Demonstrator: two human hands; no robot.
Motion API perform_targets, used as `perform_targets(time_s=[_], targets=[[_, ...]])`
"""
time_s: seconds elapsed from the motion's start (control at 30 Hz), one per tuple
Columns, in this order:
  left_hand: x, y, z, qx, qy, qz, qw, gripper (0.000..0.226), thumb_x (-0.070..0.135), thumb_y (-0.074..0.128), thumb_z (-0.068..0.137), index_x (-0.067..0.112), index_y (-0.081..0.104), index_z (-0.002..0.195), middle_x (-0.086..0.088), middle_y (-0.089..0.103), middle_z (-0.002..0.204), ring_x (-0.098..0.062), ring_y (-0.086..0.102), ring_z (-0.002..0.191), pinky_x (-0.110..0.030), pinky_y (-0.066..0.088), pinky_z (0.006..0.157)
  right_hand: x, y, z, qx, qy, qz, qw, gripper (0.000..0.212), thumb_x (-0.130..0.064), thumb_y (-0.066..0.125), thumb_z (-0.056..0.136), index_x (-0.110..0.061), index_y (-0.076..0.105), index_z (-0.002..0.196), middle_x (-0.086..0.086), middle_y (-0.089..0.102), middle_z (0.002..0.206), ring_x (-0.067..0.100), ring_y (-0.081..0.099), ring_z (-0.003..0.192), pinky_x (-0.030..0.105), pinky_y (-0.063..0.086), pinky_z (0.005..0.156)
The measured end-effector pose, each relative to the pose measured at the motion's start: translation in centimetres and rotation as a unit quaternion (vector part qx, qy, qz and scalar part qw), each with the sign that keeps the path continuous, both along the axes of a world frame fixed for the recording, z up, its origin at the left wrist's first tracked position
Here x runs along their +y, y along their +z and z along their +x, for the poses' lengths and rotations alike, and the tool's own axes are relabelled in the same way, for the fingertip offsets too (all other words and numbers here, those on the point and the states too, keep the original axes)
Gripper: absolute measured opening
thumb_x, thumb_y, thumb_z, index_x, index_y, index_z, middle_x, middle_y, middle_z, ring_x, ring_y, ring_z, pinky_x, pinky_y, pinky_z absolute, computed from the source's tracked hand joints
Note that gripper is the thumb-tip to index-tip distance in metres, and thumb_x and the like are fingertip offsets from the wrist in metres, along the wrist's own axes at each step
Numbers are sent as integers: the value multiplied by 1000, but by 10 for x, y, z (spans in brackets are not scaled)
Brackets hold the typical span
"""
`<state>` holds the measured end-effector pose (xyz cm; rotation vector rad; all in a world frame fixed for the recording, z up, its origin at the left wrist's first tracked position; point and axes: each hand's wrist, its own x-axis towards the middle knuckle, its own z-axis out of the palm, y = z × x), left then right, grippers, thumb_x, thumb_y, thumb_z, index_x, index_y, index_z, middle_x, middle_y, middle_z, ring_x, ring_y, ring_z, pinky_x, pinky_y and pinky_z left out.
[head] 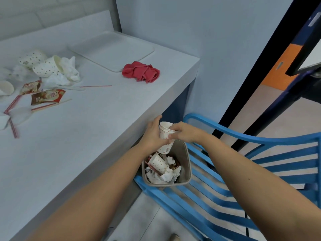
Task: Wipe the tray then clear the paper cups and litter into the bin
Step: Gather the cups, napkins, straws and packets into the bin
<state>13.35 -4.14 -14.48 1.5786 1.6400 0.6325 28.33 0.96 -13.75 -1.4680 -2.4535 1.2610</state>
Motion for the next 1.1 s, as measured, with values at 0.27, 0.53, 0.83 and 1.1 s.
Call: perform_targets(time_s=[0.27, 0.53, 0.83, 1.1], targets=[[-38, -38, -30, 46, 76, -67, 994, 14, 9, 51, 91, 11, 61, 100, -2, 62, 93, -14, 58, 85, -20, 43, 71, -25, -85, -28, -60, 71, 100, 991, 28, -16, 52, 94, -8, 64, 118, 9, 60, 116, 24, 47, 115, 31, 35, 99], [-73, -70, -50, 33, 124, -150, 980, 23, 5, 48, 90, 24, 56, 81, -6, 65, 82, -18, 61, 74, -33, 54, 78, -30, -148, -36, -152, 190, 278, 929, 50, -7, 89, 43, -28, 78, 87, -3, 71, 84, 19, 69, 93, 27, 55, 77], [-80, -73, -57, 23, 150, -149, 977, 16, 7, 53, 90, 22, 57, 85, 0, 60, 74, -18, 61, 73, -35, 54, 78, -23, -142, -50, -271, 259, 244, 894, 32, -10, 45, 92, -16, 57, 122, 1, 57, 124, 21, 38, 122, 37, 29, 97], [-74, -68, -49, 29, 135, -141, 980, 18, 8, 50, 90, 22, 57, 82, -6, 66, 84, -19, 63, 75, -33, 54, 76, -36, -150, -25, -357, 263, 158, 882, 37, -12, 44, 94, -13, 49, 130, 6, 50, 132, 24, 41, 125, 46, 24, 105]])
